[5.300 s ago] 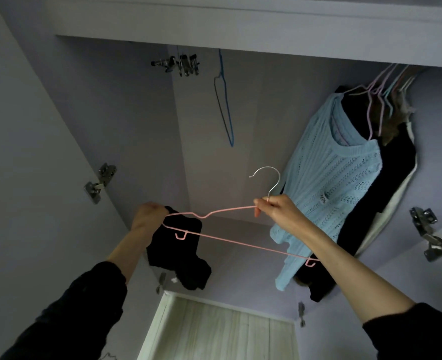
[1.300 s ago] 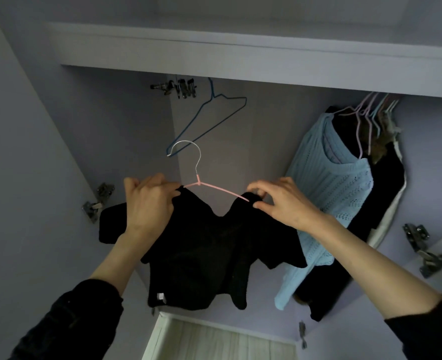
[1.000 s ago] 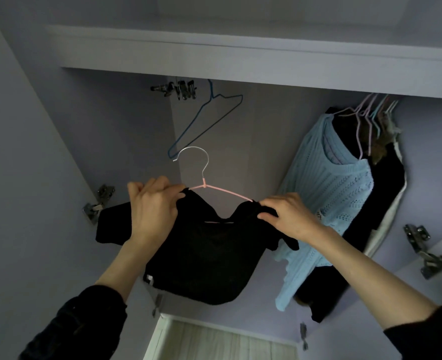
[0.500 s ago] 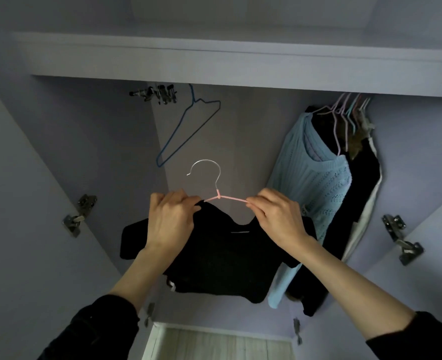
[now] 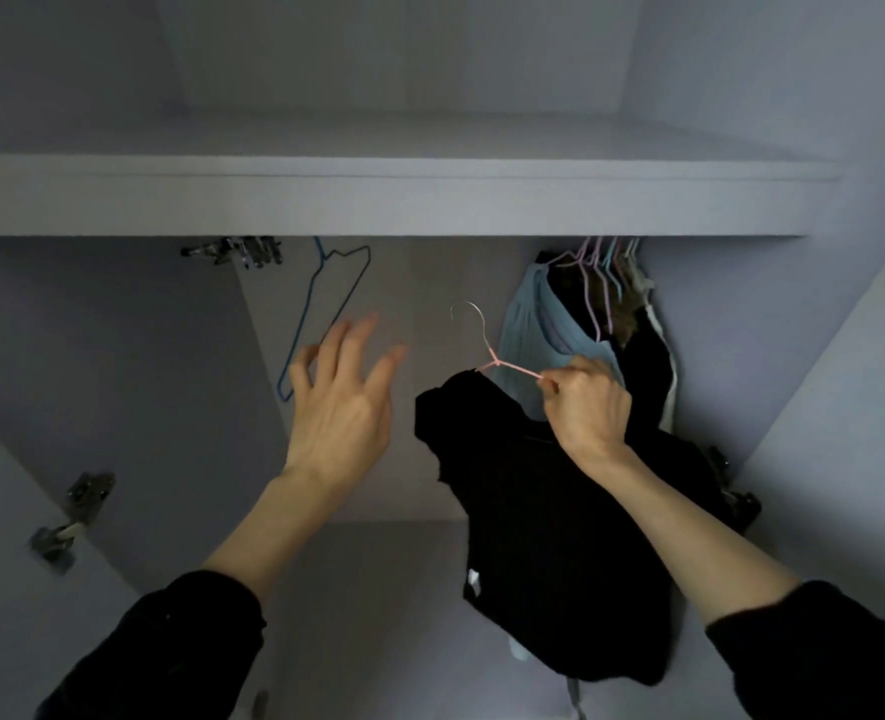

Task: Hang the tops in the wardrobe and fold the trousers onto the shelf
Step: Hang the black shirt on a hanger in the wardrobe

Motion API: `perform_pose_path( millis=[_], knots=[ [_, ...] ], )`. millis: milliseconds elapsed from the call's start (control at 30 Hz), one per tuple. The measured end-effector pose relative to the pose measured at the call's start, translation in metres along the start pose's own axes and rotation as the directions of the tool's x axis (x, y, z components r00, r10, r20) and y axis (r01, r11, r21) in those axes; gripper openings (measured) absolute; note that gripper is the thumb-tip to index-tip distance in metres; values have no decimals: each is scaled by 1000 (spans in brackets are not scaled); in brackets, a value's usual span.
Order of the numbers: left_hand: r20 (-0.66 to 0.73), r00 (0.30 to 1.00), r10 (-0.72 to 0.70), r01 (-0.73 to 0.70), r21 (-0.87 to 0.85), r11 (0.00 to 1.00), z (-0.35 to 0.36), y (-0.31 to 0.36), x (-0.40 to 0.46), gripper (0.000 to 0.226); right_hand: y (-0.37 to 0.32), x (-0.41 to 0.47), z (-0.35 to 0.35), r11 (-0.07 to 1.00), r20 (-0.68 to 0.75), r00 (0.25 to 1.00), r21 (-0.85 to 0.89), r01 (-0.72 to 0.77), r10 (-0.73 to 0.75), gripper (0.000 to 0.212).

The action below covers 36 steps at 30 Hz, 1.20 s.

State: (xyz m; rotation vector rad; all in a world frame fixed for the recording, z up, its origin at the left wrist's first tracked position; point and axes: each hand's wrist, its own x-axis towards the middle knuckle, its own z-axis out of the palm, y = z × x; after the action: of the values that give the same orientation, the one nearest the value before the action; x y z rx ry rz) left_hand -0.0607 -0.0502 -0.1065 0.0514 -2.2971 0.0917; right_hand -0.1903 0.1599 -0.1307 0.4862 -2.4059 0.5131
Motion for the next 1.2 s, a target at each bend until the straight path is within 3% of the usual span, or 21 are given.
perform_pose_path(
  millis=[133,233,400,700,1067,1200],
  knots=[
    [-56,994,96,-93,58,994,-1,17,46,71,3,38,0,993,-31,999,-118,-23,20,8],
    [-54,991,127,-120,118,986,7,21,75,85,6,64,3,988,-33,994,-114,-106,103,9],
    [-57,990,131,-118,189,975,26,16,91,97,5,91,21,929,36,932,66,-363,362,22],
    [-131,978,161,-126,244,962,41,11,90,108,-8,117,41,737,98,805,350,-578,585,20],
    [-152,973,173,-122,297,947,43,11,91,107,-2,128,49,512,115,717,623,-591,687,20],
    [-141,976,166,-116,307,944,41,12,91,105,3,149,47,412,284,677,615,-672,680,22]
  ],
)
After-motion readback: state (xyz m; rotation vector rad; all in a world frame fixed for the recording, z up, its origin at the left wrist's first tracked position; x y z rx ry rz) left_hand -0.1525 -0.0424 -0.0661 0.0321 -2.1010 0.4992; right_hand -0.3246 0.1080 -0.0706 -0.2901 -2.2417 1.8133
